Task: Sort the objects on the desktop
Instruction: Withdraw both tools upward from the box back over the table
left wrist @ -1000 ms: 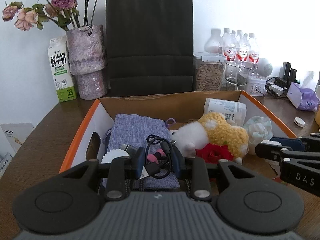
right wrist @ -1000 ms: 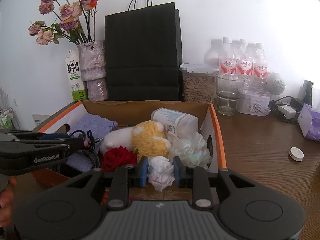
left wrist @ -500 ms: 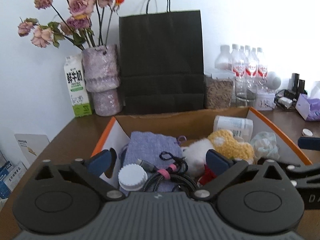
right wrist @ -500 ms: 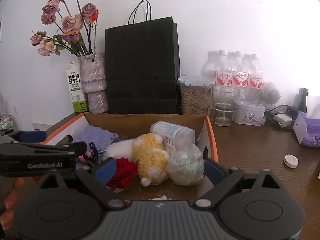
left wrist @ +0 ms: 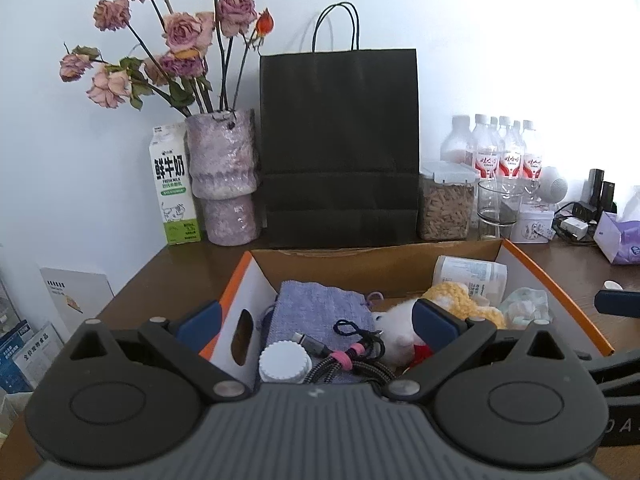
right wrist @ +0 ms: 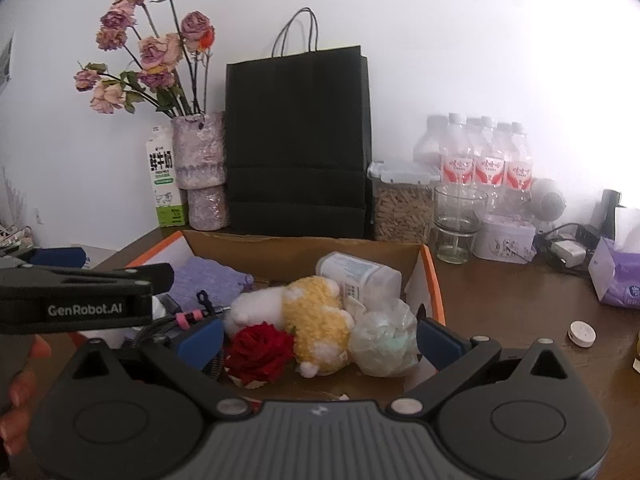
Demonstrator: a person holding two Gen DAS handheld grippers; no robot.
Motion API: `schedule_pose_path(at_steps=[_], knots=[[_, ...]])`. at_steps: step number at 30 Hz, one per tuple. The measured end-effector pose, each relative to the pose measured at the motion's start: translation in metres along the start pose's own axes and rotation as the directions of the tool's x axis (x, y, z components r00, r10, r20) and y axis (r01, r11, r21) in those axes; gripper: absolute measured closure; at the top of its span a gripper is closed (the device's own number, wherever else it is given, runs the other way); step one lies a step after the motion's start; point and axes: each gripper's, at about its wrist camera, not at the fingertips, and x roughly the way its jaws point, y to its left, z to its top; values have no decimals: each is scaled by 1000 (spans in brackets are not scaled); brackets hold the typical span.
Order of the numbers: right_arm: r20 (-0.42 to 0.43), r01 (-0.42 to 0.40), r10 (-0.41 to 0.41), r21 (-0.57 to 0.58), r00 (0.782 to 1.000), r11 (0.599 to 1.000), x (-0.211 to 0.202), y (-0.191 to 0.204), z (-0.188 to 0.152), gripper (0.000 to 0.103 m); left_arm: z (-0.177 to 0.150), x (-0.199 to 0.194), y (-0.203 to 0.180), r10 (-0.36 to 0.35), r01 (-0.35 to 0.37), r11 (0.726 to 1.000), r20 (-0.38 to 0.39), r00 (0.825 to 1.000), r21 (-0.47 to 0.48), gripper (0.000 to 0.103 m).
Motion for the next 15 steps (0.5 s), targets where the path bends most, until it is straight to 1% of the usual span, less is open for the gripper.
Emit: schedule_pose_path(at_steps=[7, 15], knots=[[26, -8, 9, -16, 1000, 1000, -20, 10, 4, 0, 2, -24, 9, 15, -14, 1000, 21, 1000, -3, 0], [43, -13, 14, -33, 999, 999, -51, 23, 1, 0, 0, -58, 19, 24, -23, 1000, 44, 999, -17, 0]])
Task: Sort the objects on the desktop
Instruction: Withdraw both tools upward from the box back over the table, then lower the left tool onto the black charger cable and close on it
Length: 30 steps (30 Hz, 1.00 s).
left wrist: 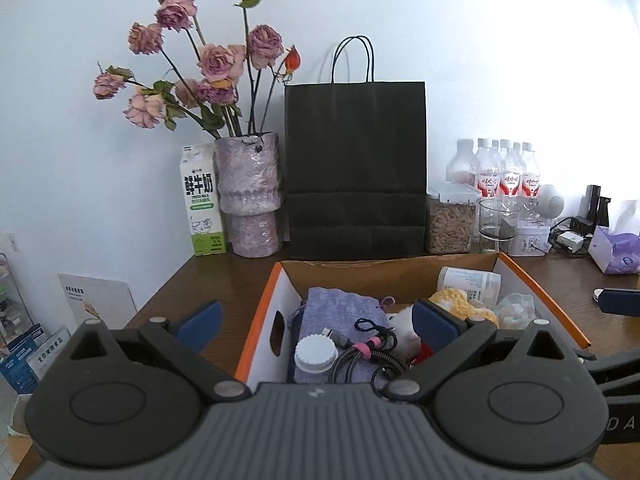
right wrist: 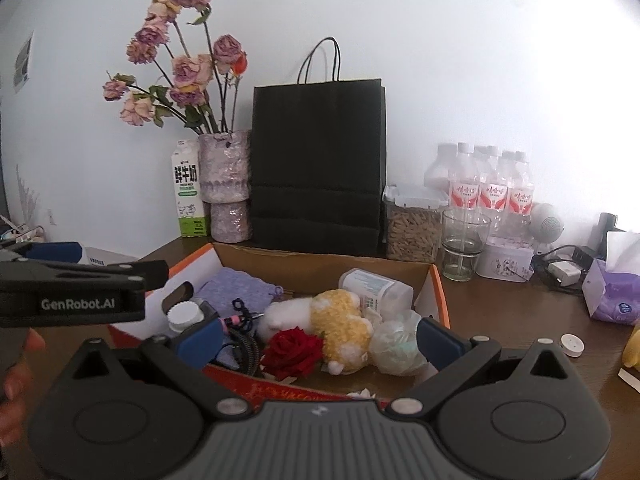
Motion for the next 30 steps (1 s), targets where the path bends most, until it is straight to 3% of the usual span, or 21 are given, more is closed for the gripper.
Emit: schedule_pose_path(at_steps=[13, 30], knots=[[-11, -7, 7, -24, 1000, 1000, -48, 20, -21, 0, -25, -44, 18, 9, -9, 1000, -21, 1000, -18, 0], [-131, -13, 13, -1, 991, 1000, -63, 24, -74, 0, -69, -67, 28, 8, -9, 1000, -100, 995, -13, 0]])
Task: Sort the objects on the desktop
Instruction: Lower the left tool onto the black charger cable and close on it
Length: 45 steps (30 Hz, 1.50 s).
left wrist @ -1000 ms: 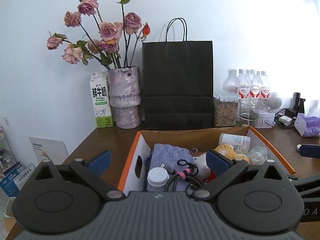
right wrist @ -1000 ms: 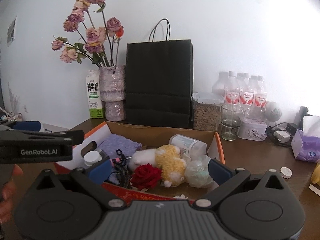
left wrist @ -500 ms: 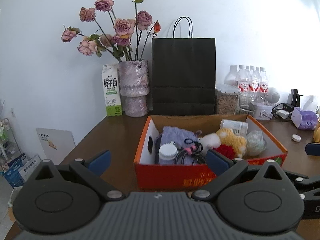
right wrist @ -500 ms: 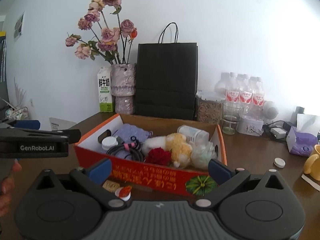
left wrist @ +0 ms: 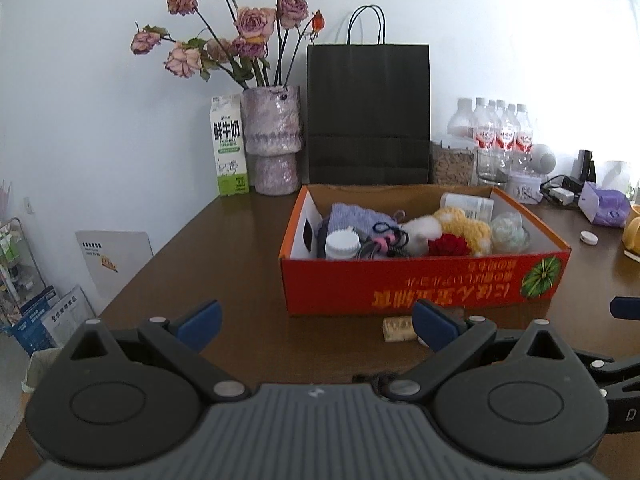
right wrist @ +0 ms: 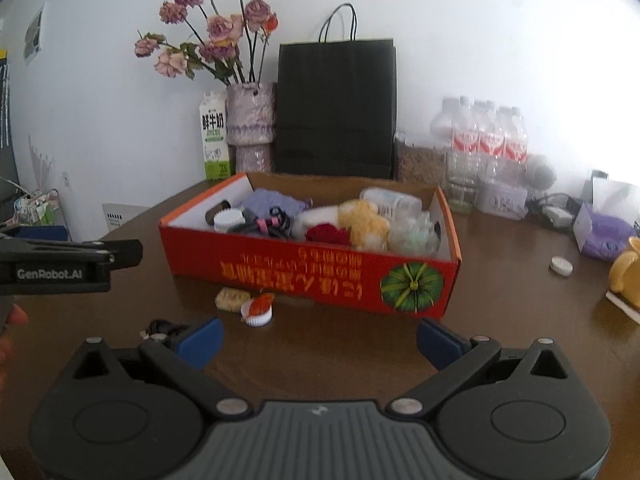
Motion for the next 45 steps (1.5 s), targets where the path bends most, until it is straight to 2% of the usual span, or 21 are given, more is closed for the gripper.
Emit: schedule_pose_path(at_steps=[13, 27, 32, 33, 39, 45], knots=[[-87, 12, -11, 19, 996, 1000, 16, -10, -27, 0, -32, 13, -5, -11, 13, 1000, -103, 995, 21, 0], [-138, 34, -26, 59, 990, 998, 35, -29, -35, 0, -40, 53, -32, -43, 61, 994, -189, 981, 90, 0], [-148, 35, -26, 60, 989, 998, 40, -31, -36, 0, -42, 61, -39, -30, 55, 991, -200, 979, 123, 1], [-150, 34, -25, 61, 988, 998, 40, -31, -36, 0, -42, 62, -39, -35, 61, 991, -203, 978, 122, 3], [-156, 32, -22, 63, 987, 998, 43, -31, -36, 0, -42, 61, -36, -103, 123, 989, -217, 971, 80, 37], [-158, 33, -23, 60, 987, 998, 43, -30, -36, 0, -42, 60, -39, -124, 145, 985, -211, 970, 90, 46]])
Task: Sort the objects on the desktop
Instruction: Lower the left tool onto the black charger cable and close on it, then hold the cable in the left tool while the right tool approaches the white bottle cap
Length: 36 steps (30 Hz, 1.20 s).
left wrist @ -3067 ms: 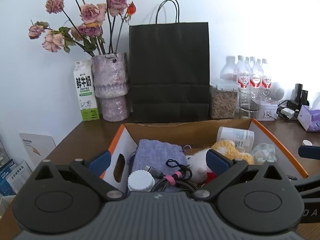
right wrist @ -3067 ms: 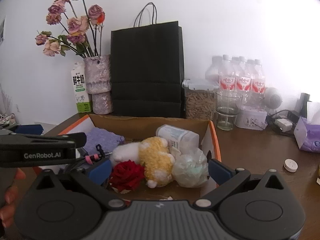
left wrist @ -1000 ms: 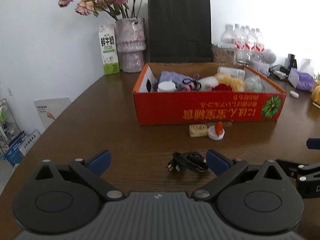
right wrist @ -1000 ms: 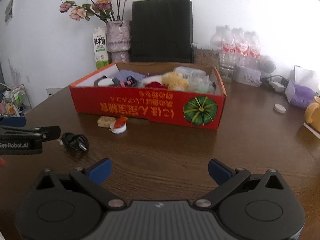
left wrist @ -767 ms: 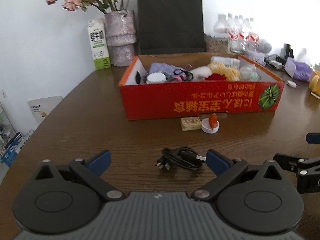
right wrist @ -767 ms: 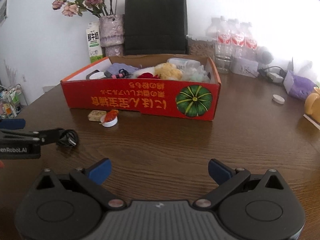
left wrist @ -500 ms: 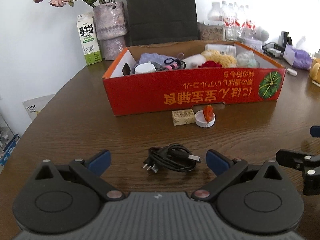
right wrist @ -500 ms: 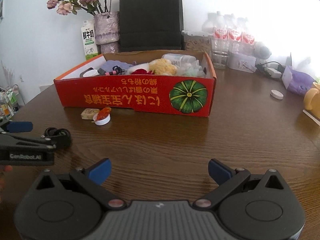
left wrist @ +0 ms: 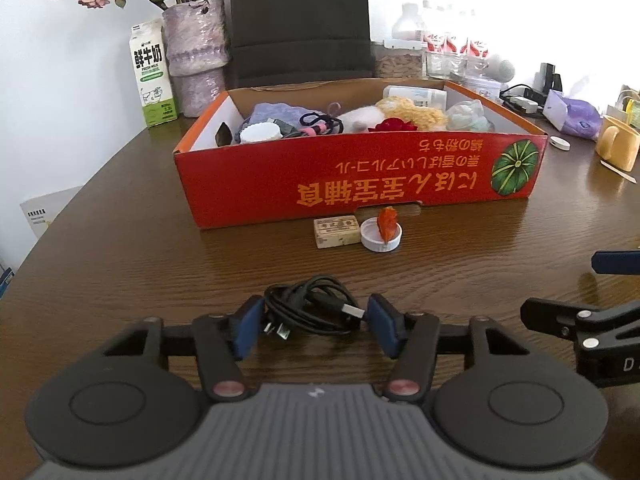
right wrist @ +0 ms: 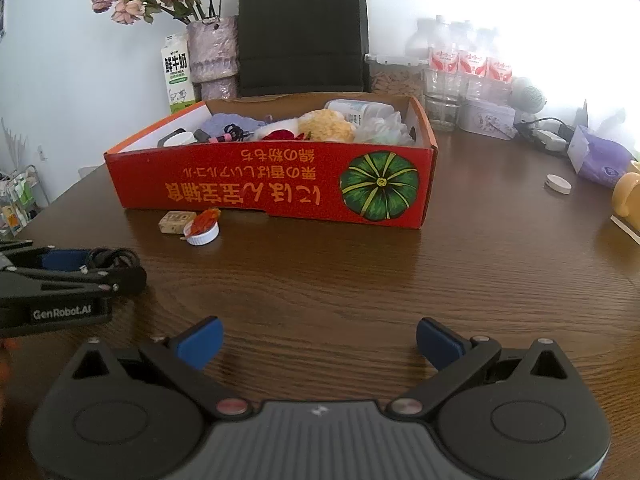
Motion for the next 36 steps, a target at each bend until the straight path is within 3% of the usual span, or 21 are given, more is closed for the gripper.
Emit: schedule_pose_path(at_steps=[20, 36], knots=[[15, 2, -1, -33, 1000, 999, -5, 14, 9, 0, 8, -15, 13, 7, -6, 1000, 55, 998, -30, 49], [28, -32, 35, -94, 999, 995, 17, 57, 40, 0, 22, -20, 64, 61, -50, 993, 110, 992, -104, 49]])
